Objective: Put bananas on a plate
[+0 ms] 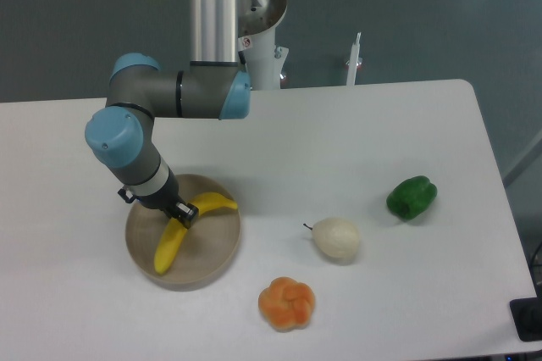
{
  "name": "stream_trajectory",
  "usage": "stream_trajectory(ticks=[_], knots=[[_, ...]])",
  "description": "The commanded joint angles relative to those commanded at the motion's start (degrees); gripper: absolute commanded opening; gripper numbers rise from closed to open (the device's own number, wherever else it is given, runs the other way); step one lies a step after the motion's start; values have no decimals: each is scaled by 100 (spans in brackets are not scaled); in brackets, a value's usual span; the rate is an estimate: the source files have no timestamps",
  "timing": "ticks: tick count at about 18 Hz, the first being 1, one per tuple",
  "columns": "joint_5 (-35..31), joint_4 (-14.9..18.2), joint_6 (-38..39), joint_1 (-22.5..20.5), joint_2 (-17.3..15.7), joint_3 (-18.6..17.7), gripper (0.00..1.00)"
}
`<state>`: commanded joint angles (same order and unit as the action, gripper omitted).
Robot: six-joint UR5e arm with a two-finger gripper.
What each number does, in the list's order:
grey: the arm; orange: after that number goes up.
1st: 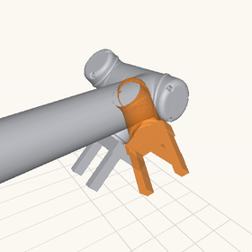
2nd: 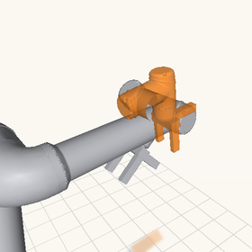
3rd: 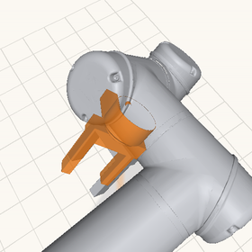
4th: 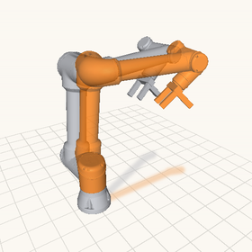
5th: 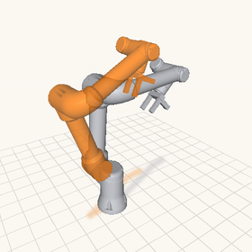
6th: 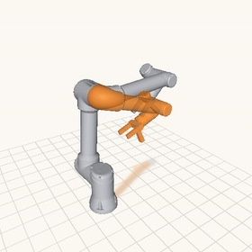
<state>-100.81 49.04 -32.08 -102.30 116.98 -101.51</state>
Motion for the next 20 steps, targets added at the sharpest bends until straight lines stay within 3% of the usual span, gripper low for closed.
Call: stream_trajectory(ticks=[6,11,17,20], knots=[[-105,35,9,-105,-228,140,100],[-97,35,-17,-982,-580,272,100],[-79,9,-596,-1915,-580,834,100],[-35,35,-1132,-2153,-528,1247,100]])
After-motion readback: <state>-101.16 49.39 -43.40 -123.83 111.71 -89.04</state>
